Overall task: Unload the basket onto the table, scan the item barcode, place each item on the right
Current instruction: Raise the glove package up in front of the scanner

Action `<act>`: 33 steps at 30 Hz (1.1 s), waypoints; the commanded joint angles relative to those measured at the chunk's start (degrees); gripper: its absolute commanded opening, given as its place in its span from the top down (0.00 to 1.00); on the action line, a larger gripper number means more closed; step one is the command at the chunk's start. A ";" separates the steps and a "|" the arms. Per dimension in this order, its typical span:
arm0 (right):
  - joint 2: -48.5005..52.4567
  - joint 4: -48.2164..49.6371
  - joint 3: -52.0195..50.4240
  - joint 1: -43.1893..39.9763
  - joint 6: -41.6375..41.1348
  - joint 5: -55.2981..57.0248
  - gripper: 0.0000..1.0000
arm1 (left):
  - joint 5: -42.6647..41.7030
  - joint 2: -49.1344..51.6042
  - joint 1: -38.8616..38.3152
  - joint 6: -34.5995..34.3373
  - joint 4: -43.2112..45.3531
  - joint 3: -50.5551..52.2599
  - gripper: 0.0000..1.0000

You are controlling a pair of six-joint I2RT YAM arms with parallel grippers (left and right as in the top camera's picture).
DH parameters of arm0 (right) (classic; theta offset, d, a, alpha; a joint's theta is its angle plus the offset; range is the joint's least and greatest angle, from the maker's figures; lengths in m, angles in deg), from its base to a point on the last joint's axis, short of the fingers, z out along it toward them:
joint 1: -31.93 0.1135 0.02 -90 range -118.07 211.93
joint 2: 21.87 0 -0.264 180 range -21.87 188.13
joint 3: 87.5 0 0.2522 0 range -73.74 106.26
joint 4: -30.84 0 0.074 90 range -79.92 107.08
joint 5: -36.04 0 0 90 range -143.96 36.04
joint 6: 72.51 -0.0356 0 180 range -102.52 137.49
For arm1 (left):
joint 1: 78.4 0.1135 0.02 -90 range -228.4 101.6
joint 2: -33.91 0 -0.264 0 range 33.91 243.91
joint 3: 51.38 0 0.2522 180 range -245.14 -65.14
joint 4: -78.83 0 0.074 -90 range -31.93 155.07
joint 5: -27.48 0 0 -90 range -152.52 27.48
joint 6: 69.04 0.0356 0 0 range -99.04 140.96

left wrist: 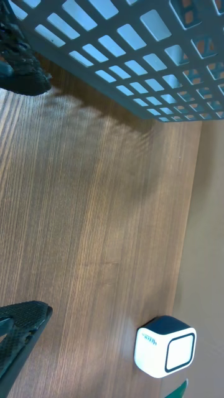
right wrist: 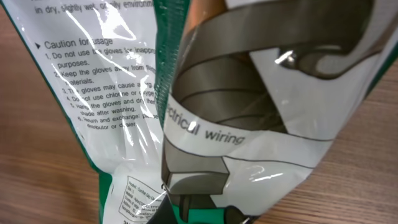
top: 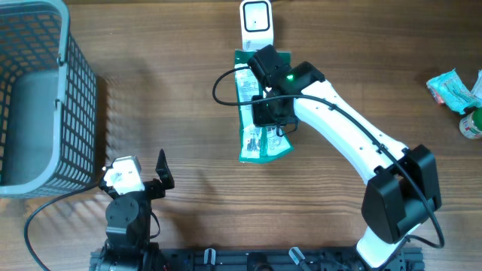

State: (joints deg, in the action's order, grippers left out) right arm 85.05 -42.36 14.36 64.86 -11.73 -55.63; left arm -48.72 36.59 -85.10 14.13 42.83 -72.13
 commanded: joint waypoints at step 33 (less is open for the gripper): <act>-17.81 23.34 -0.04 1.92 5.27 39.01 0.96 | -0.26 -0.42 -0.20 -0.94 0.22 0.31 0.00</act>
State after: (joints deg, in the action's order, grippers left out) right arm 62.51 -25.93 14.36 66.65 -18.55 -28.59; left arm -48.72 36.59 -85.10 14.13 42.83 -72.13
